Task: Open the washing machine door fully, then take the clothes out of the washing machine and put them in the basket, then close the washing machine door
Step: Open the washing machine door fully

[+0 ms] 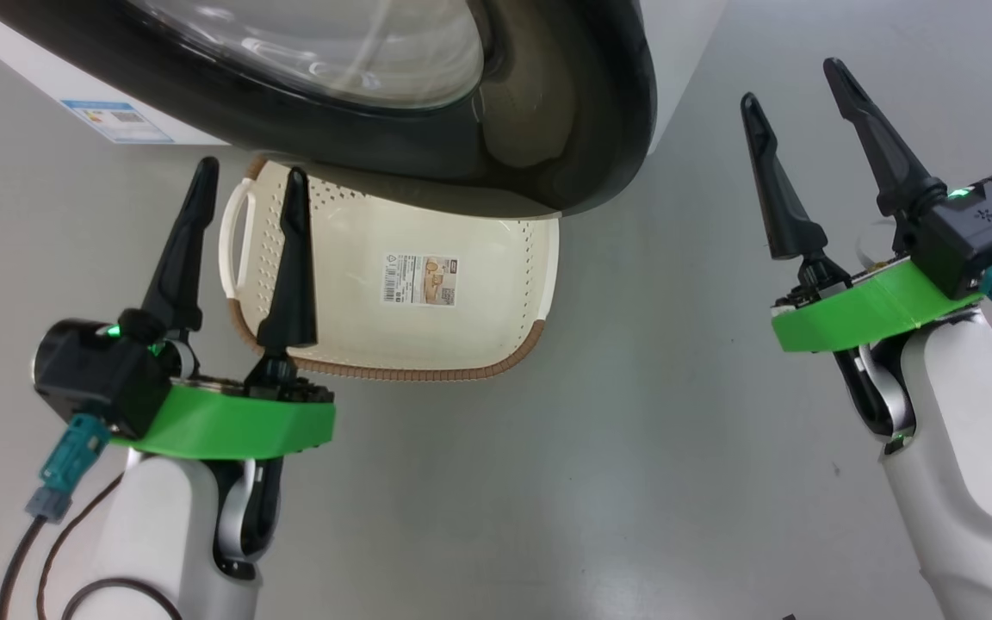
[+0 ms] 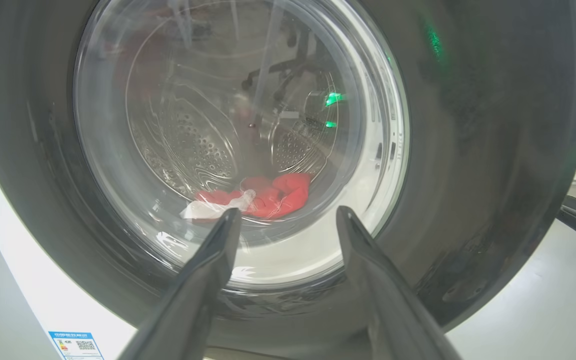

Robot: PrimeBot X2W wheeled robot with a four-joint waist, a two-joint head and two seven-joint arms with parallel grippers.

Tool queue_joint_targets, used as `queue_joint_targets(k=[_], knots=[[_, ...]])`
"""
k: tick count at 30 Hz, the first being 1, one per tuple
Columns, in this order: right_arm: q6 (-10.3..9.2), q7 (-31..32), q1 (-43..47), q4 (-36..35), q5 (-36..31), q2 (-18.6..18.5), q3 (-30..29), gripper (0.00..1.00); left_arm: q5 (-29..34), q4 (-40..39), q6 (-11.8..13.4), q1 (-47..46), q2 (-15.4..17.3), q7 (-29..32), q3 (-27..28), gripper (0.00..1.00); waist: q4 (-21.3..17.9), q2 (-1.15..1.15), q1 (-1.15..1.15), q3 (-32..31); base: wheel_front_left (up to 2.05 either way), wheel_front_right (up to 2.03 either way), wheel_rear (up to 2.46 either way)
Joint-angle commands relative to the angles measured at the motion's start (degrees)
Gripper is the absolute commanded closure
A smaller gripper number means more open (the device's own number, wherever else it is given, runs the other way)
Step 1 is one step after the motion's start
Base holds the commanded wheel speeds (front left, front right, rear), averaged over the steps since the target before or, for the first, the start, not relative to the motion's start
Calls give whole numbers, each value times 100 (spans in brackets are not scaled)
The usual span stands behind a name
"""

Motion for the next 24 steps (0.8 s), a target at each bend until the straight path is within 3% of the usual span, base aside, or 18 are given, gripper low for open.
queue_joint_targets(k=[1,12,24], knots=[[28,-34,187,-253,-123,91,9,0,72,-182,8,130,145,-27,179,0,9,0,0,-6,0,0,0],[28,-34,1166,-952,-295,526,-597,0,38,-402,55,311,145,-27,68,0,63,0,0,-40,0,0,0],[28,-34,1430,-1207,-317,601,-528,0,121,-451,63,418,145,-27,39,0,-15,0,0,-7,0,0,0]])
